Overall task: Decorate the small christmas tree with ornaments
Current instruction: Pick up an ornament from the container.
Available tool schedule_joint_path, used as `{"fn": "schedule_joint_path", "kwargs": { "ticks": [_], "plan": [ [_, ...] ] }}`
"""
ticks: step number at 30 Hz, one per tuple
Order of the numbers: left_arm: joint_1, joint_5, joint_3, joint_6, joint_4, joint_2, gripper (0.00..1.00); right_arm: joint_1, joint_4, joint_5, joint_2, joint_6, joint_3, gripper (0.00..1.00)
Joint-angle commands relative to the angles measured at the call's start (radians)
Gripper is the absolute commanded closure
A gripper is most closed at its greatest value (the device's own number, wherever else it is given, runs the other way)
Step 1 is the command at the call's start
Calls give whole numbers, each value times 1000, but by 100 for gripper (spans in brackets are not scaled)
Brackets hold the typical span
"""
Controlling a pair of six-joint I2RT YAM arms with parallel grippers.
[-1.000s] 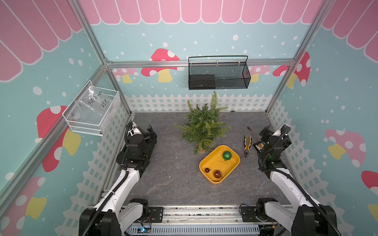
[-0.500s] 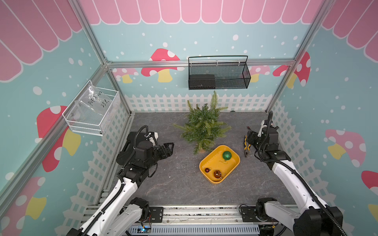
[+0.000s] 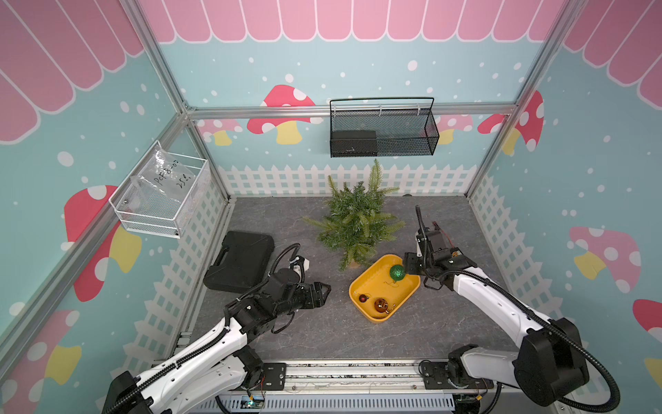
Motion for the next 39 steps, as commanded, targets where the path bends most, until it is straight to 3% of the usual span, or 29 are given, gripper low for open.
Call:
{"fn": "schedule_joint_path", "kwargs": {
  "ticks": [1,18,30,39],
  "plan": [
    [-24,-52,-11,-39,12,-1,20,23,23,19,35,27,-5,36],
    [-34,-69,-53,-70,31,-30,20,62,113,15,192,64,-20,30],
    [-34,-81,-81,-98,45,-53,20,68,172,16,288,67,-6,31],
    [-34,-82,-76,-103,46,-60,20,68,192,14,280,63,-8,45]
  ]
}}
